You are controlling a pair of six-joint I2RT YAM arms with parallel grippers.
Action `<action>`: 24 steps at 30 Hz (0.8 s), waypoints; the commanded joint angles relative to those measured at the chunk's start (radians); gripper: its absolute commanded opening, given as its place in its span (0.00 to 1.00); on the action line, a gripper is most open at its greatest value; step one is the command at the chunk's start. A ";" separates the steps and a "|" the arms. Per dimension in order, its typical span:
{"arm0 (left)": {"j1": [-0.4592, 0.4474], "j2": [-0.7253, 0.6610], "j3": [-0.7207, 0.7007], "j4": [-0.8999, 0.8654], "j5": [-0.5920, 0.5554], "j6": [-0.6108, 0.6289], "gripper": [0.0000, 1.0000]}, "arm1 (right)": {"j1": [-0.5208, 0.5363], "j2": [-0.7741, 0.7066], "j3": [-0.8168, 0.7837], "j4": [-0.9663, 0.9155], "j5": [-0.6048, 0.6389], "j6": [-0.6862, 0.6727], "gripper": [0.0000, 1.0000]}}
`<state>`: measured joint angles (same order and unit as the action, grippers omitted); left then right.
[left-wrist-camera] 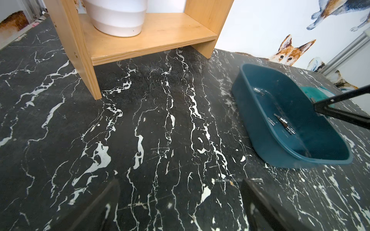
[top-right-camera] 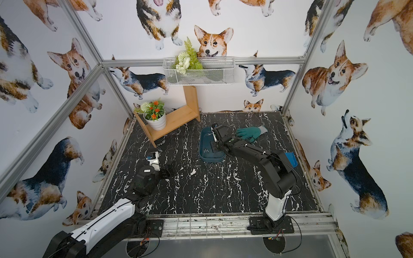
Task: Put the bit on the desktop into the storage box
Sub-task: Place the screwdriver bit in the storage box, then pick up the screwdriver bit from the center of the board.
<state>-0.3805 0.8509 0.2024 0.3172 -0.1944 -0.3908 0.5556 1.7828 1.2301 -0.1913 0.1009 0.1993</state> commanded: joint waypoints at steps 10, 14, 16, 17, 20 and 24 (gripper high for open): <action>0.001 -0.005 -0.003 0.043 0.018 0.015 1.00 | -0.002 -0.072 -0.030 0.033 -0.022 0.002 0.54; 0.001 -0.009 -0.007 0.052 0.025 0.021 1.00 | 0.016 -0.141 -0.078 0.053 -0.057 0.001 0.60; 0.001 -0.012 -0.014 0.065 0.039 0.027 1.00 | 0.045 -0.181 -0.108 0.073 -0.064 -0.004 0.62; 0.001 -0.015 -0.017 0.070 0.045 0.029 1.00 | 0.060 -0.196 -0.121 0.081 -0.062 -0.007 0.62; 0.002 -0.020 -0.020 0.076 0.046 0.030 1.00 | 0.125 -0.230 -0.146 0.090 -0.055 -0.005 0.62; 0.000 -0.020 -0.019 0.066 0.022 0.023 1.00 | 0.226 -0.222 -0.151 0.080 -0.052 0.028 0.62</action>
<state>-0.3801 0.8314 0.1871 0.3618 -0.1577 -0.3729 0.7406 1.5570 1.0817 -0.1333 0.0528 0.2016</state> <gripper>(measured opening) 0.998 0.623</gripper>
